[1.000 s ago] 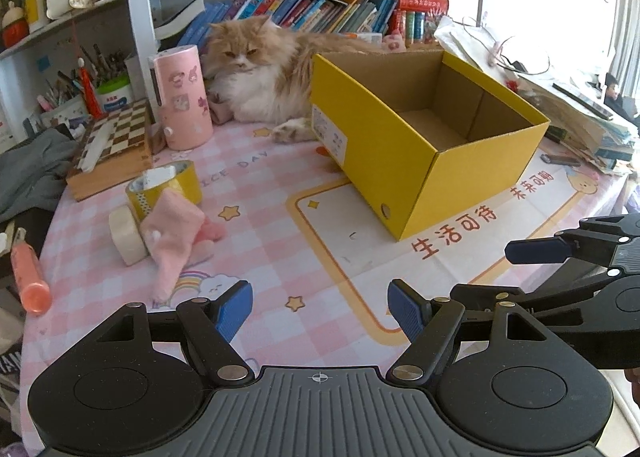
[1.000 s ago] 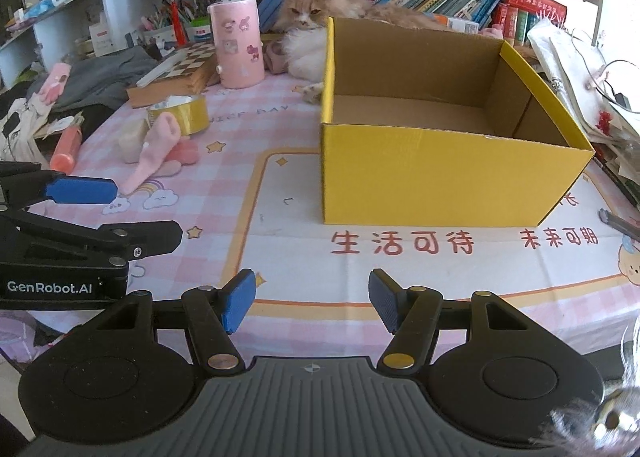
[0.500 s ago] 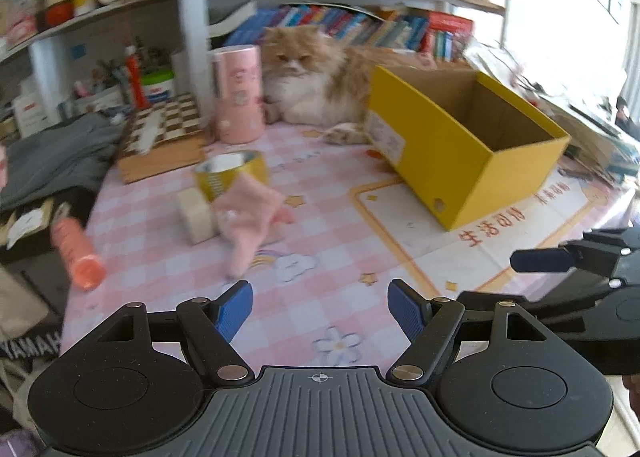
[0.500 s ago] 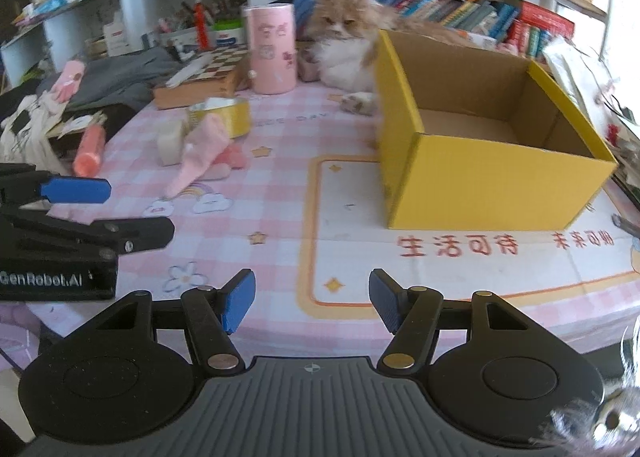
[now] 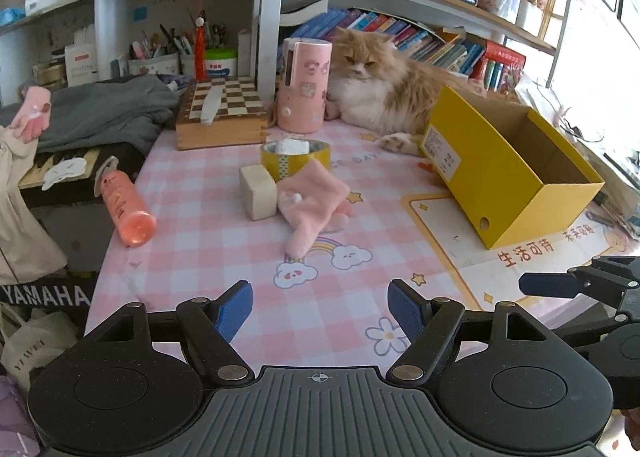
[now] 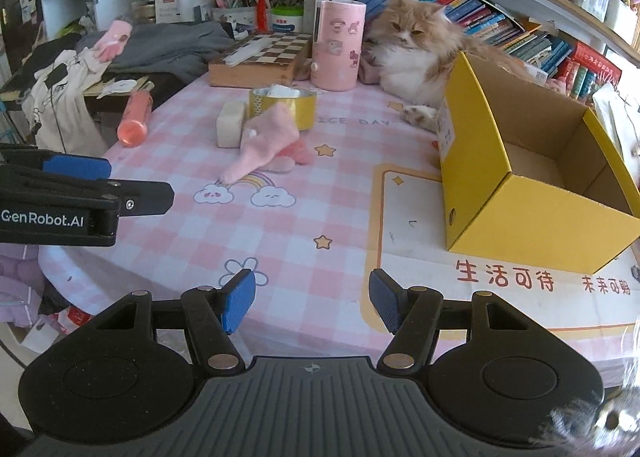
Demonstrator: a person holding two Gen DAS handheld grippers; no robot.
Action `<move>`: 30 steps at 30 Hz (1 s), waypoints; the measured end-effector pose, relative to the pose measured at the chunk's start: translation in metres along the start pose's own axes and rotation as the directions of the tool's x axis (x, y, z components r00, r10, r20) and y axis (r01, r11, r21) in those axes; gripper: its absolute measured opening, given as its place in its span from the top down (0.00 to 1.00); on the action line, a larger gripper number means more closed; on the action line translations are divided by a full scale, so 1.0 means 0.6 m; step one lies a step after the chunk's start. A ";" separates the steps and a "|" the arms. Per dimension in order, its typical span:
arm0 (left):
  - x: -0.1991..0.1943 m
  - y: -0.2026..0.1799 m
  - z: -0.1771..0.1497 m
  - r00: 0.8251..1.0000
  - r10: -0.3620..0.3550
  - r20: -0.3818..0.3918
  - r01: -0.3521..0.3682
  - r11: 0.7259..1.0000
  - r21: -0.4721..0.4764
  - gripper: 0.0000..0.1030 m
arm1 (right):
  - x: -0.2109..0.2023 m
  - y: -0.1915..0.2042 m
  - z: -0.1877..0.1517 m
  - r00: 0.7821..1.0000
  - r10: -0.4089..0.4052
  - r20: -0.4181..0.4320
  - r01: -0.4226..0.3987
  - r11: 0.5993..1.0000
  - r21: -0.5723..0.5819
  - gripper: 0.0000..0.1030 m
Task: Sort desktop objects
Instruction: 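Reach left tool toward the white block while right tool approaches the pink fuzzy sock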
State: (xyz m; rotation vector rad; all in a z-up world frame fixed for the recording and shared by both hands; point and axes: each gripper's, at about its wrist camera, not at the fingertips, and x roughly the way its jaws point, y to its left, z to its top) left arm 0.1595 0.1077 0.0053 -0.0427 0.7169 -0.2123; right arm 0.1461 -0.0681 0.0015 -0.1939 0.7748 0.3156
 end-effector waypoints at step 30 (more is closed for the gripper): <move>0.090 0.030 0.086 0.974 0.228 0.005 -0.227 0.971 -0.081 0.25 | 0.156 -0.051 0.147 0.983 0.182 0.005 -0.180 0.979 -0.098 0.41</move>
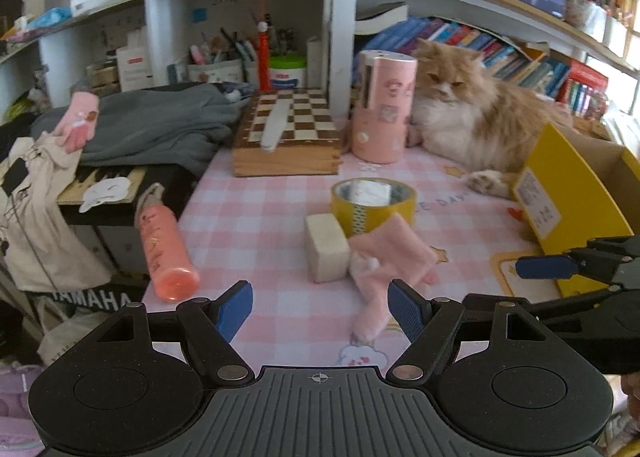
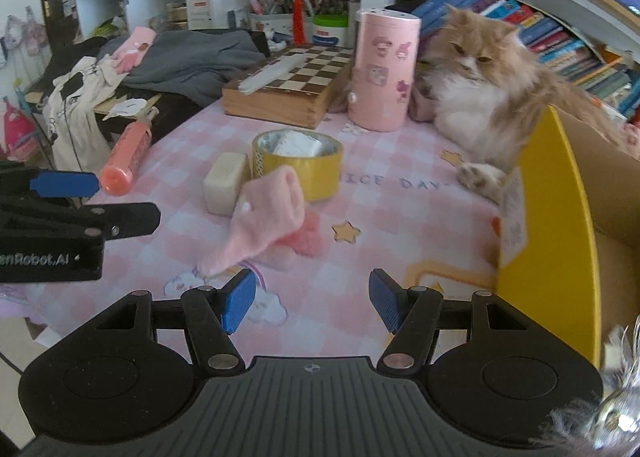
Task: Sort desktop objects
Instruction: 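Reach left tool toward the white block while right tool approaches the pink fuzzy sock, then close right gripper on the pink fuzzy sock and lift it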
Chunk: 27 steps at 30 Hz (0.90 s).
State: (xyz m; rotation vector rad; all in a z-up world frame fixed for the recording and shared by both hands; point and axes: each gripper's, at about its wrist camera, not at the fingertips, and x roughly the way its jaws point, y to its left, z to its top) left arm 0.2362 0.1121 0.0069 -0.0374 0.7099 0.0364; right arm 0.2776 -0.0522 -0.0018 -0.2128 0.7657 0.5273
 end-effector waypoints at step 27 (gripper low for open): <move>0.051 0.004 0.034 0.996 0.086 -0.040 -0.087 0.996 -0.024 0.25 | 0.174 -0.002 0.063 0.974 0.202 -0.106 -0.203 0.979 -0.002 0.66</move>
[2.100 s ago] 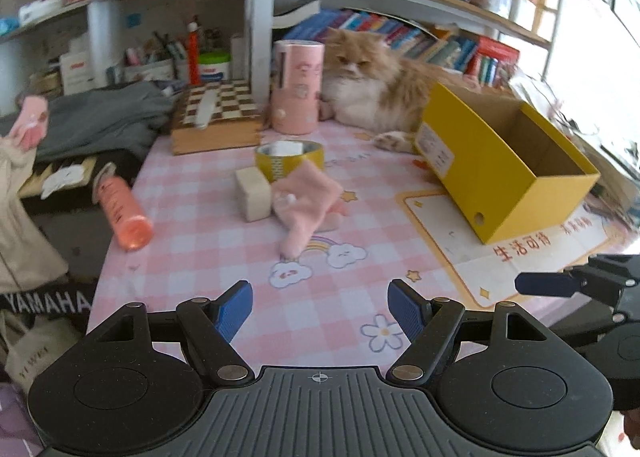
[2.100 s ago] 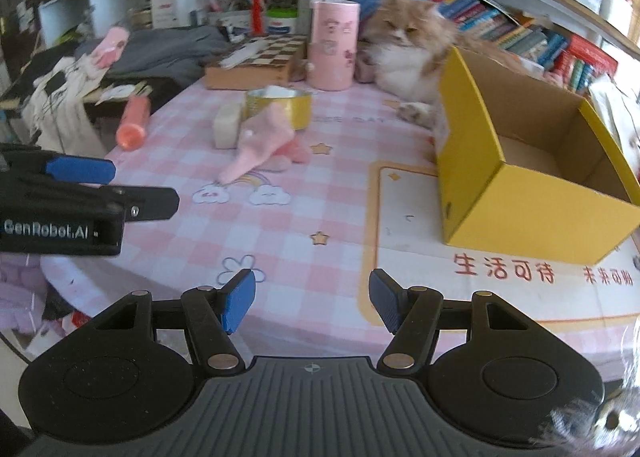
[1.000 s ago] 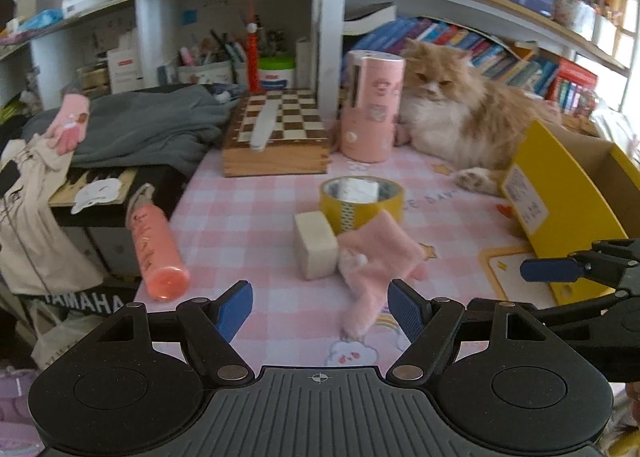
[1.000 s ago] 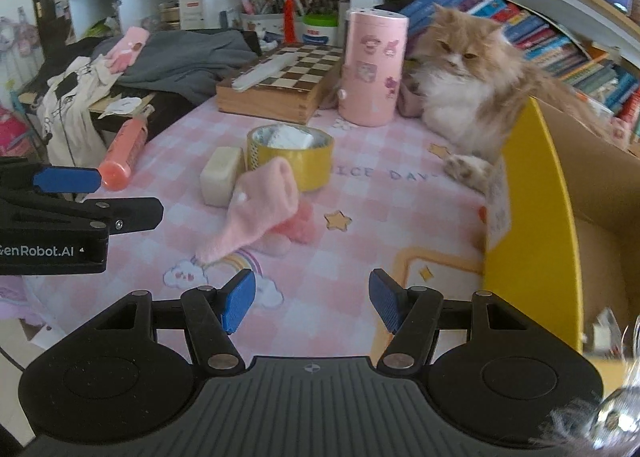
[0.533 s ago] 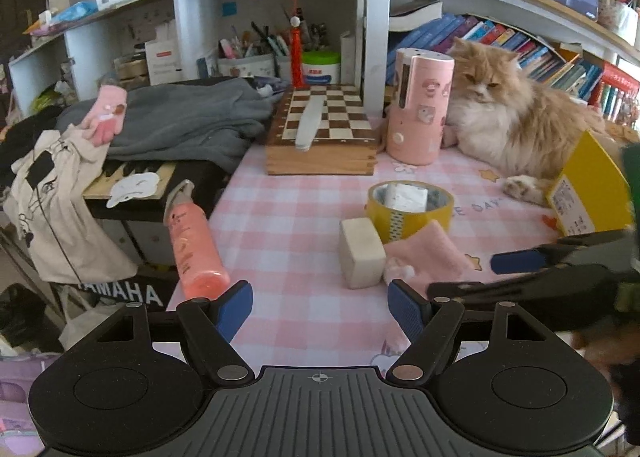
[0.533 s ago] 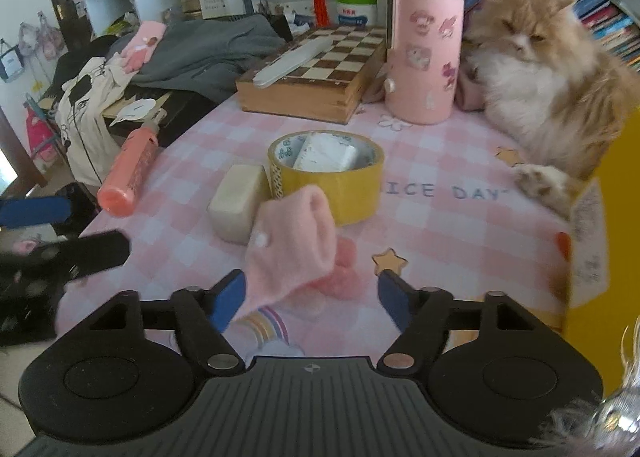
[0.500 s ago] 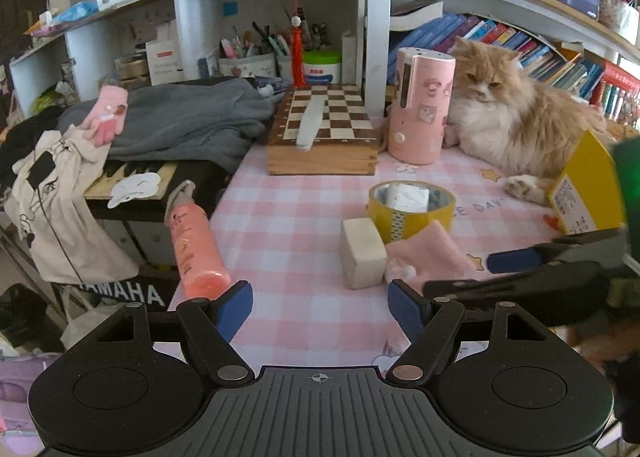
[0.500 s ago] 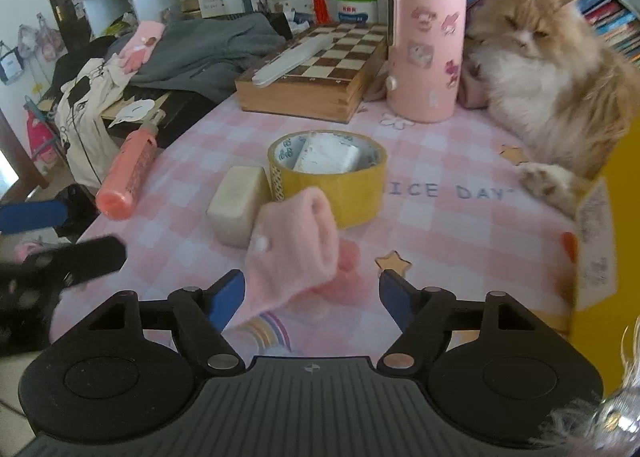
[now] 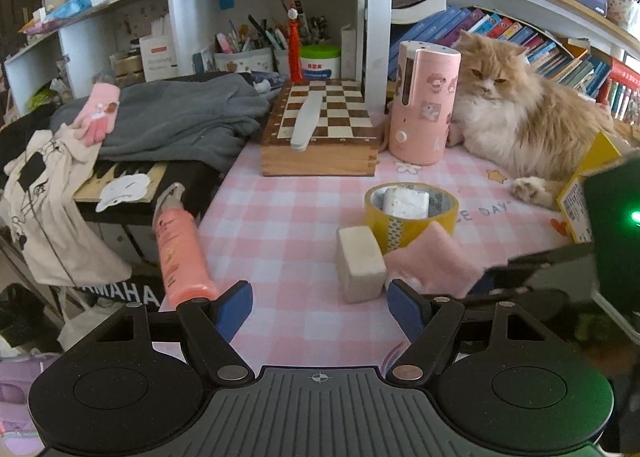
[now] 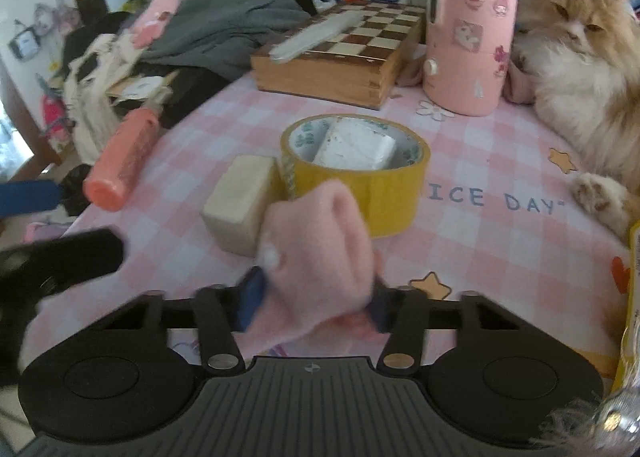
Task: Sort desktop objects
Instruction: 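Close right gripper on the pink fuzzy sock and lift it, then close left gripper on the white block and lift it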
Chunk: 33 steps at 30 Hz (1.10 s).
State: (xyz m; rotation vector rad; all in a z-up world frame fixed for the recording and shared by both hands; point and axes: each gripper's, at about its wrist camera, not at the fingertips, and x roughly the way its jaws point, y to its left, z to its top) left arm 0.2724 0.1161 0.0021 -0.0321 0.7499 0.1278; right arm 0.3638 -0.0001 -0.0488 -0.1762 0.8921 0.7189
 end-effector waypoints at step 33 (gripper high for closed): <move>0.147 -0.034 0.022 0.988 -0.100 -0.115 0.104 0.994 0.034 0.74 | -0.092 -0.059 -0.064 0.991 -0.135 -0.006 0.135 0.989 0.056 0.90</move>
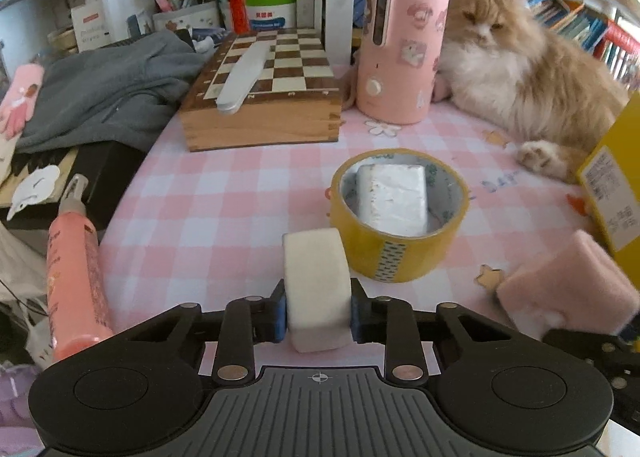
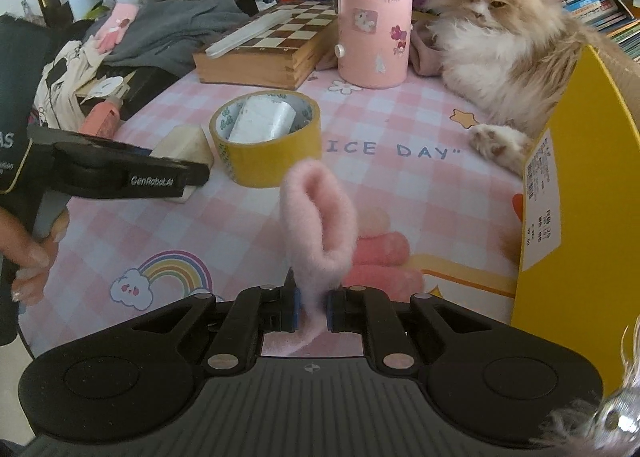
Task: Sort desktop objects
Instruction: 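Close left gripper on the white block and lift it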
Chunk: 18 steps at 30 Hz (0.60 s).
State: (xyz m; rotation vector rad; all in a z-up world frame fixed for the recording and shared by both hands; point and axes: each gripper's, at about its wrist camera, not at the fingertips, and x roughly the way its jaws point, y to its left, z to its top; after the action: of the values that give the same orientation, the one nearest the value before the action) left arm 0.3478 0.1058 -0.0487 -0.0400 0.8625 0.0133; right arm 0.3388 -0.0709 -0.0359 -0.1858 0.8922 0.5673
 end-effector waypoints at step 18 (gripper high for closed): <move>-0.164 0.021 -0.010 0.972 -0.182 0.145 0.197 0.976 -0.096 0.76 | -0.104 0.006 0.018 0.992 -0.020 0.123 0.007 0.995 0.098 0.90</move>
State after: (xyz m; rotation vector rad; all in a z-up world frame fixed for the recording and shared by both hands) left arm 0.2788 0.1189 0.0218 -0.2224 0.7184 -0.1153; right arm 0.3132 -0.0881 0.0198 -0.0671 0.7956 0.5157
